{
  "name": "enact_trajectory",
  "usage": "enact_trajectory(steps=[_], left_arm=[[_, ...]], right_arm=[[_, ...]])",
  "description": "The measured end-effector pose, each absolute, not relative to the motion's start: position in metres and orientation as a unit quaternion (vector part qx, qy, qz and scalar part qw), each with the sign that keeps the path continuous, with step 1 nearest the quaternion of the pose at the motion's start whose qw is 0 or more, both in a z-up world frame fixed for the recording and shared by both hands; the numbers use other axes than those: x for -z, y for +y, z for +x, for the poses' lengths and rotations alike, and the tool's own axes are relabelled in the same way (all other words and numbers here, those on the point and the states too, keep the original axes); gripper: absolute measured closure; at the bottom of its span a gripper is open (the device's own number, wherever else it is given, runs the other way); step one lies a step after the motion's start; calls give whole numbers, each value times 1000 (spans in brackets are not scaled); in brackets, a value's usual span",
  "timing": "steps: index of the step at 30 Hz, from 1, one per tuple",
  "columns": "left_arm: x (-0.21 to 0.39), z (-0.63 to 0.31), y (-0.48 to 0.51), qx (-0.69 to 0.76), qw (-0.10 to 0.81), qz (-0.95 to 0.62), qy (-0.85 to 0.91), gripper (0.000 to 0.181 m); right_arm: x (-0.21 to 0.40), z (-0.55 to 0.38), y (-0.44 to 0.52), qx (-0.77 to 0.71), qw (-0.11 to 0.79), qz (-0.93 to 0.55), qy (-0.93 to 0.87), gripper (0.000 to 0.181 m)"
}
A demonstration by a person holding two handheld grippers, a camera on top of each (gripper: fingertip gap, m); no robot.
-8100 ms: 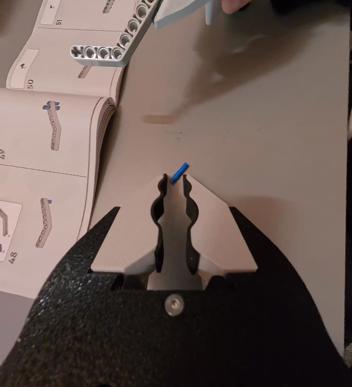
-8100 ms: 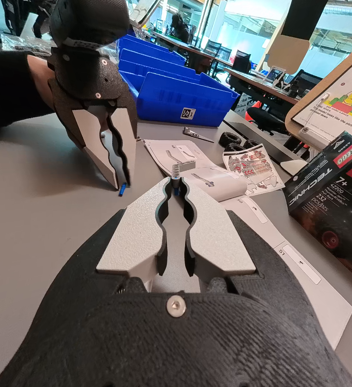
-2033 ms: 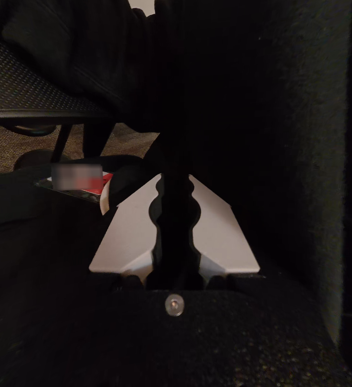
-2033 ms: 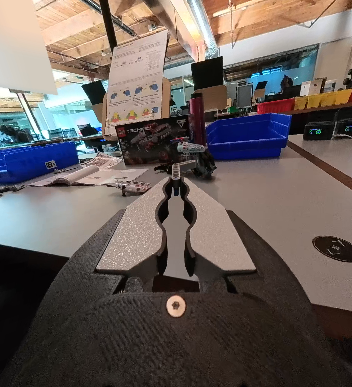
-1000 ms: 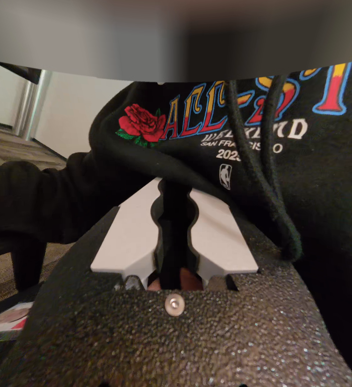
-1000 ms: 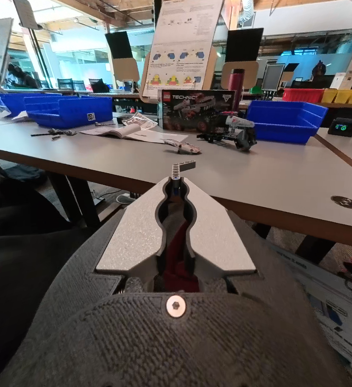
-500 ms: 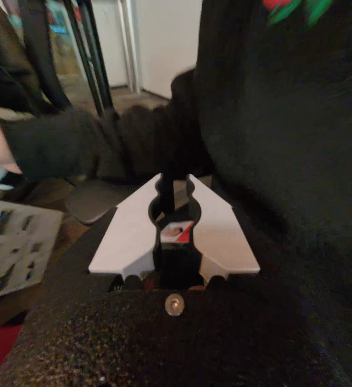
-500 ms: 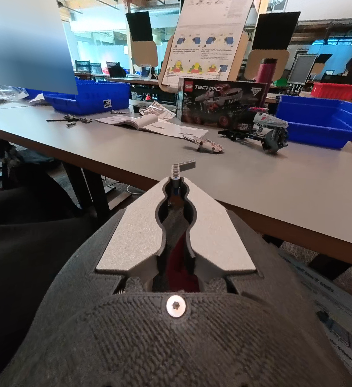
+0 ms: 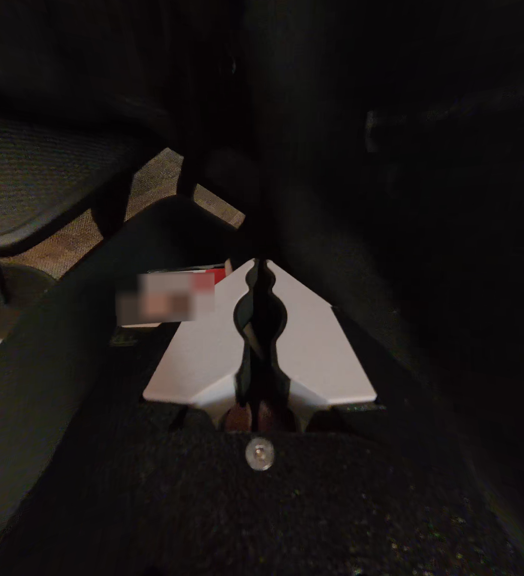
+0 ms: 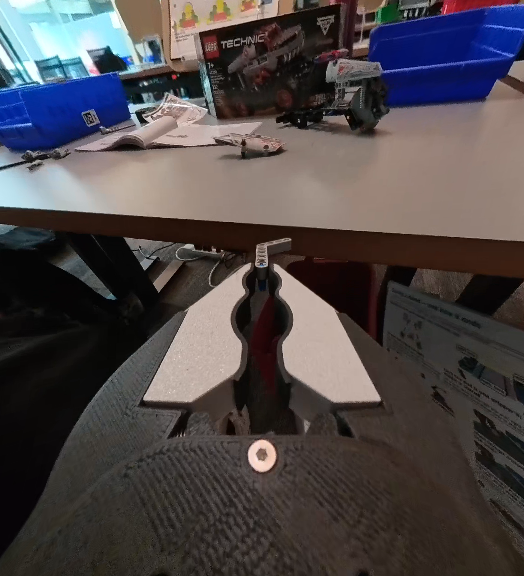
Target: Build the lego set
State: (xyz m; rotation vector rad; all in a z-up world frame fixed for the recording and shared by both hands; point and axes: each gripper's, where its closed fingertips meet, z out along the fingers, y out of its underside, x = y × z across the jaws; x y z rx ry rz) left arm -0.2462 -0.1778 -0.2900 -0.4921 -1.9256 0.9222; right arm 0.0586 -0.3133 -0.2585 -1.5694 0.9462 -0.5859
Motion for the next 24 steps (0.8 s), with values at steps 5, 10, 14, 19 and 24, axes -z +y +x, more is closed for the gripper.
enact_trajectory(steps=[5,10,14,19,24], left_arm=[[270,-220,-179,-369,469,-148,-789,180],[247,-202,-175,-399,465,-114,-782,175],[271,-167,-151,-373,426,-112,-817,167],[310,-132,-126,-359,431,24,-828,153],[344,-160,-91,-313,503,141,-793,149]], right_arm=[[303,37,-317,221,490,-760,365,175],[327,7,-357,198,502,-715,444,174],[322,-6,-382,249,507,-672,479,175],[308,-27,-387,302,425,-669,529,175],[320,-93,-383,331,218,-742,542,174]])
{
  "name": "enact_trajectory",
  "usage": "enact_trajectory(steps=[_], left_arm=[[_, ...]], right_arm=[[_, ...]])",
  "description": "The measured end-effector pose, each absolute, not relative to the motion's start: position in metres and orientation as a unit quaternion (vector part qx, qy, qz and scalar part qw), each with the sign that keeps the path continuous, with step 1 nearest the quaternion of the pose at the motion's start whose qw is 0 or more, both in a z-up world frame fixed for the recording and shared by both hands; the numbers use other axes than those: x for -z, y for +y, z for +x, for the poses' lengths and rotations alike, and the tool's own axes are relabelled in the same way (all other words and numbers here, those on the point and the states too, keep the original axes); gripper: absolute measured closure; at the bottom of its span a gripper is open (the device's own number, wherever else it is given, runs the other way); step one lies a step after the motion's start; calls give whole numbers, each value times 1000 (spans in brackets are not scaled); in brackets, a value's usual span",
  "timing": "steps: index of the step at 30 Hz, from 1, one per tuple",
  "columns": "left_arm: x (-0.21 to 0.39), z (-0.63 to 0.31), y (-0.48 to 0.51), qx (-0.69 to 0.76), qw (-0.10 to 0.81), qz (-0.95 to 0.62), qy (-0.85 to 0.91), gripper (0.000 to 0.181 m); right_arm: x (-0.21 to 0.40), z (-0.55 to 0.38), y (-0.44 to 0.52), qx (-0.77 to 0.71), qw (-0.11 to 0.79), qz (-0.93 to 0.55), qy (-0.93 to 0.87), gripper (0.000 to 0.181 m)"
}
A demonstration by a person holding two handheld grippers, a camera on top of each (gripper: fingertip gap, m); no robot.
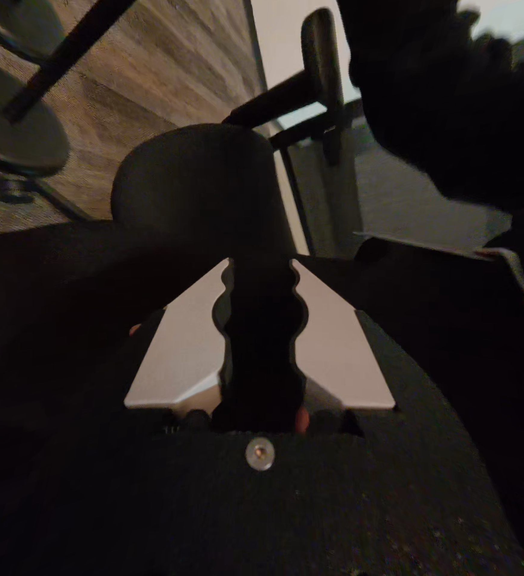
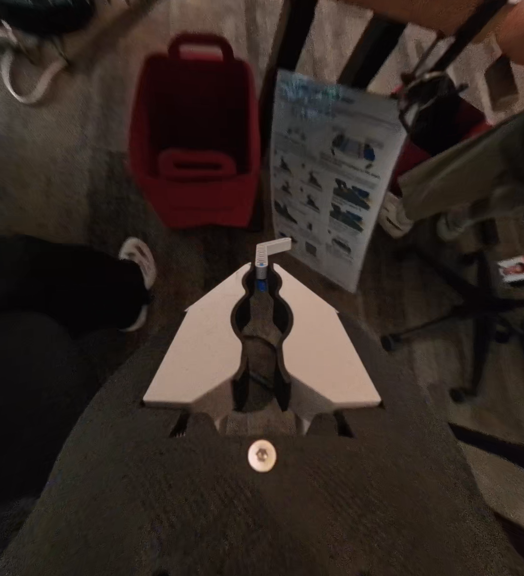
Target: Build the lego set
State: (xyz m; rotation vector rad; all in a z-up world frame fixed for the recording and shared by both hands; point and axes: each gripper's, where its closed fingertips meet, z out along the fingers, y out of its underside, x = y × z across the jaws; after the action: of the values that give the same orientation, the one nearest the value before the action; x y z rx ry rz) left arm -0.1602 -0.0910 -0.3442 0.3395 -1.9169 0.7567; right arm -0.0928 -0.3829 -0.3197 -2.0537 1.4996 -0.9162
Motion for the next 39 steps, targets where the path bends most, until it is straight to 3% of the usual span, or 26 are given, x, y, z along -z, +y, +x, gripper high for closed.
enact_trajectory(steps=[3,8,11,13,18,23,32,39], left_arm=[[350,-168,-92,-325,520,203,-763,142],[365,-176,-98,-336,467,142,-806,139],[378,-142,-124,-376,362,122,-844,145],[366,-121,-150,-415,344,164,-826,147],[337,-157,-175,-463,381,142,-788,146],[334,-175,-195,-476,449,193,-731,135],[393,-121,-213,-508,253,339,-750,122],[441,-130,-131,-447,124,428,-776,122]], right_arm=[[321,-130,-390,375,140,-723,562,175],[321,-132,-418,465,16,-715,521,174],[312,-146,-437,484,31,-688,540,175],[322,-154,-440,463,33,-719,518,174],[341,-187,-462,413,52,-744,523,175],[351,-215,-474,388,65,-771,501,175],[360,-284,-488,338,96,-819,453,175],[361,-301,-475,333,93,-846,405,175]])
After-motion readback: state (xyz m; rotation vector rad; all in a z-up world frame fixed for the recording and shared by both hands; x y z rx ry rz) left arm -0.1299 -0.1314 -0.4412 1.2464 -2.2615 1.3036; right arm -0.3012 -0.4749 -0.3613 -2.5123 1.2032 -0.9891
